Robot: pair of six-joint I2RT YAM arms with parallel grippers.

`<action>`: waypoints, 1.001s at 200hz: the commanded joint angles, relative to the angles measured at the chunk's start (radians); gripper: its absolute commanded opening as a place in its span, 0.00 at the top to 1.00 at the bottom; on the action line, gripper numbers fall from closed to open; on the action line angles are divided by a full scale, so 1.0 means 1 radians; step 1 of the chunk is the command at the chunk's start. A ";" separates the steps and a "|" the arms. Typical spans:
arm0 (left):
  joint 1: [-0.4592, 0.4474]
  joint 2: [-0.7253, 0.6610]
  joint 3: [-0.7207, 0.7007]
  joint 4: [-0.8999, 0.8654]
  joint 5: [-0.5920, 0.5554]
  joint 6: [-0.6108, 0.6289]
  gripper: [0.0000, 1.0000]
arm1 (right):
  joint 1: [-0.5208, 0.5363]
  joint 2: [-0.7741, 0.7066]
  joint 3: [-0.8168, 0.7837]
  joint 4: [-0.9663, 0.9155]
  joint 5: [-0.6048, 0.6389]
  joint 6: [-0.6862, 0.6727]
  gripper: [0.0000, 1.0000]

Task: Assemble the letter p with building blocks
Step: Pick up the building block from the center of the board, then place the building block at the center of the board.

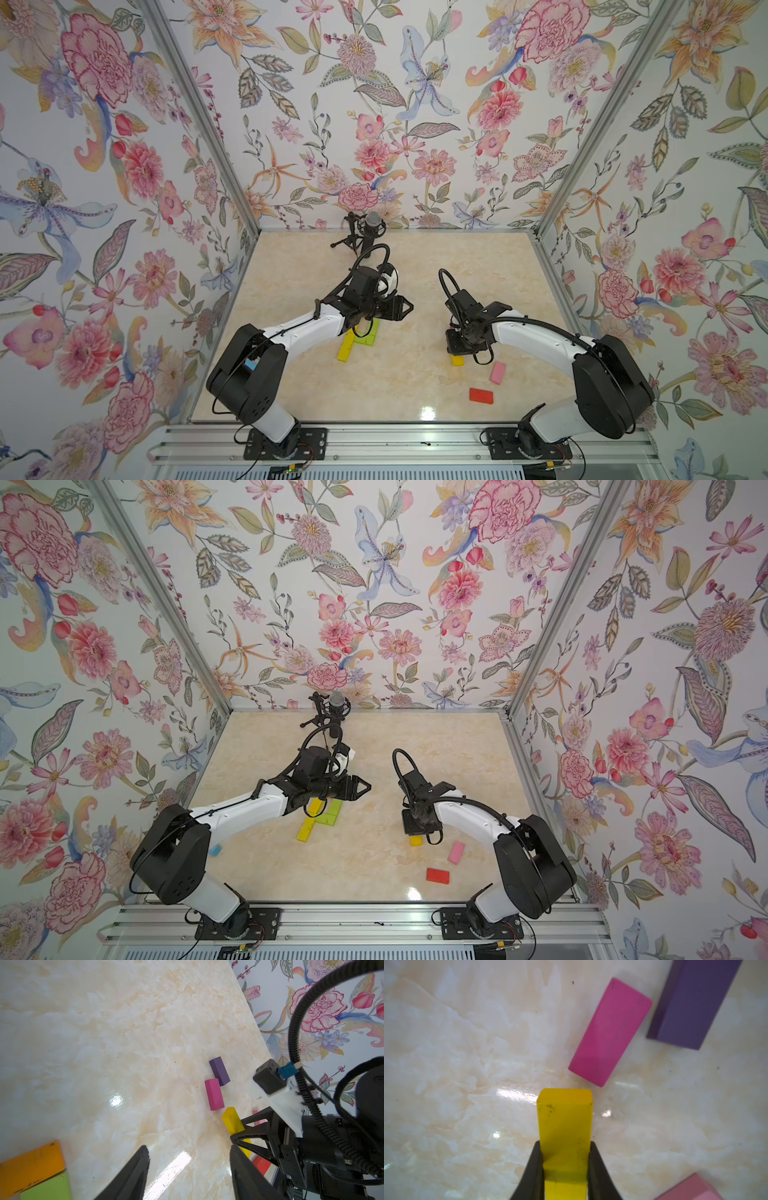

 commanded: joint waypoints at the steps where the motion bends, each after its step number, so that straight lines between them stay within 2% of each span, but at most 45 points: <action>1: 0.021 -0.022 -0.021 -0.016 -0.019 0.029 0.36 | 0.002 0.016 0.118 -0.032 0.000 -0.047 1.00; 50: 0.064 -0.096 -0.059 -0.034 -0.050 0.033 0.36 | -0.025 0.230 0.388 -0.092 0.003 -0.193 1.00; 80: 0.109 -0.148 -0.102 -0.052 -0.059 0.034 0.36 | -0.067 0.344 0.490 -0.110 -0.023 -0.268 1.00; 119: 0.172 -0.237 -0.161 -0.075 -0.073 0.031 0.36 | -0.082 0.451 0.602 -0.158 -0.039 -0.473 1.00; 144: 0.199 -0.269 -0.190 -0.074 -0.076 0.024 0.36 | -0.074 0.478 0.633 -0.187 0.003 -0.616 0.99; 180: 0.207 -0.280 -0.210 -0.070 -0.073 0.018 0.36 | -0.076 0.455 0.570 -0.164 0.052 -0.907 1.00; 200: 0.210 -0.276 -0.215 -0.063 -0.071 0.023 0.36 | -0.091 0.427 0.533 -0.100 0.018 -1.040 1.00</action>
